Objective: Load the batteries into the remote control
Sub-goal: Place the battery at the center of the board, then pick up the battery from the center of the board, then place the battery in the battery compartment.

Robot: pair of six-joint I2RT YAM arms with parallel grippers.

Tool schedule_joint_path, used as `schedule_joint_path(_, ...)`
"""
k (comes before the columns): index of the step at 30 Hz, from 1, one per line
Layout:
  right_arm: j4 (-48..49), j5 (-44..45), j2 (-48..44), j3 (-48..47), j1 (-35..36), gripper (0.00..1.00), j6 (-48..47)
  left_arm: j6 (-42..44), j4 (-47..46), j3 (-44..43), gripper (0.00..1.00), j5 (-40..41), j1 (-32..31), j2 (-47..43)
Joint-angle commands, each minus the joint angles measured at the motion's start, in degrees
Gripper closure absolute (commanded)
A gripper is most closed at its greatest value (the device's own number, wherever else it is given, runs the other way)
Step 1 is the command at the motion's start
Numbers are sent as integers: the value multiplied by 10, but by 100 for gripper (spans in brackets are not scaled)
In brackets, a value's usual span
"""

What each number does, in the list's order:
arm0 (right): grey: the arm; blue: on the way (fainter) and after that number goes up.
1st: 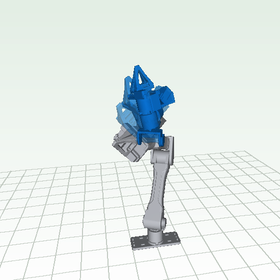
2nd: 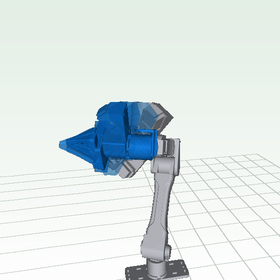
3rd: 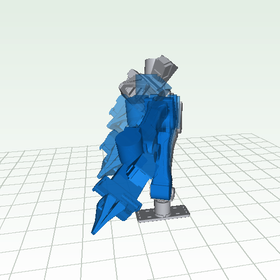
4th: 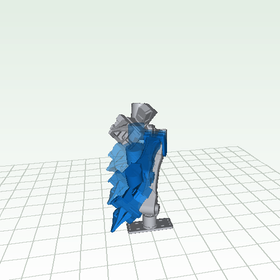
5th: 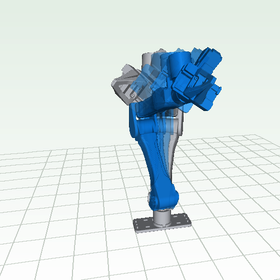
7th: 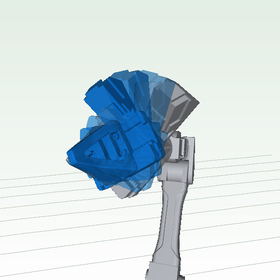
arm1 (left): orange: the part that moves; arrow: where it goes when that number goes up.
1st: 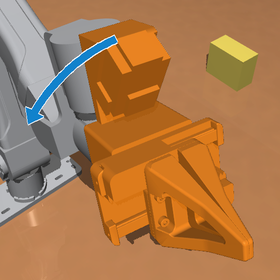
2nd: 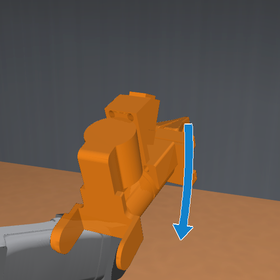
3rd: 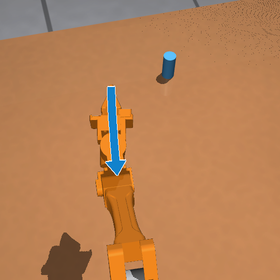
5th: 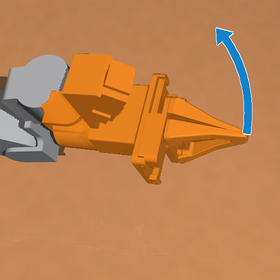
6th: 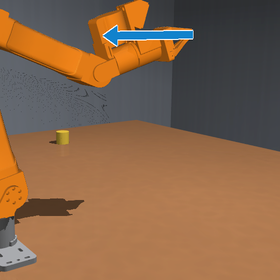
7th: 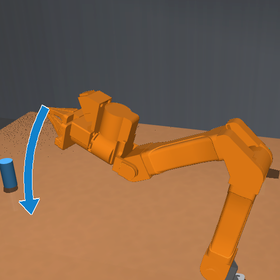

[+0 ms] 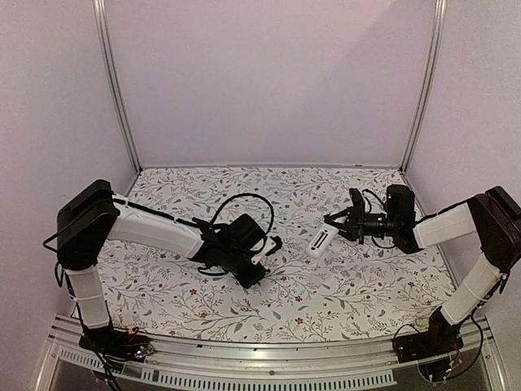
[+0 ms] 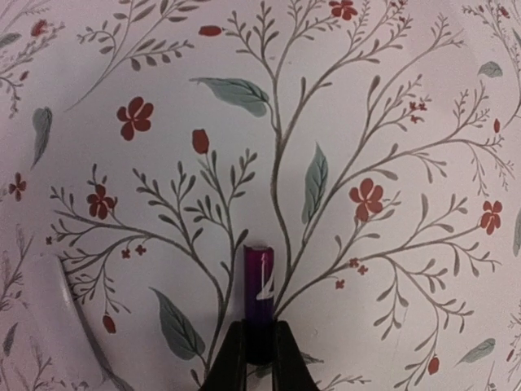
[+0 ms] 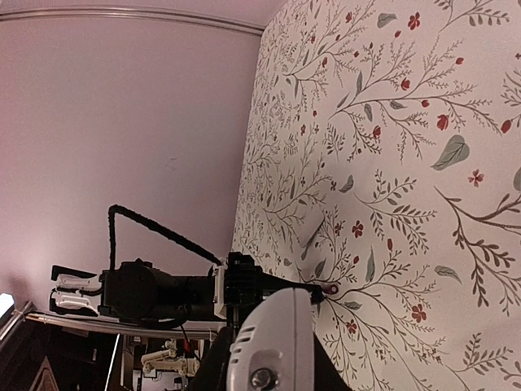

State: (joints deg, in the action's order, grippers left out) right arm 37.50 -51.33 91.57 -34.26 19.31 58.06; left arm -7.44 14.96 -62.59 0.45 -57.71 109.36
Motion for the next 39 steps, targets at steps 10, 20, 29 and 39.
schedule_joint_path(10,174,11,97,19,43,100,102,6,53,3,73,19,-8,43)
schedule_joint_path(20,173,9,122,16,58,100,83,-5,65,8,96,1,-5,-4)
schedule_joint_path(29,162,30,117,9,85,100,84,-86,159,-72,100,-62,-5,-104)
schedule_joint_path(39,115,75,96,-8,129,100,77,-216,186,-135,100,-119,-12,-123)
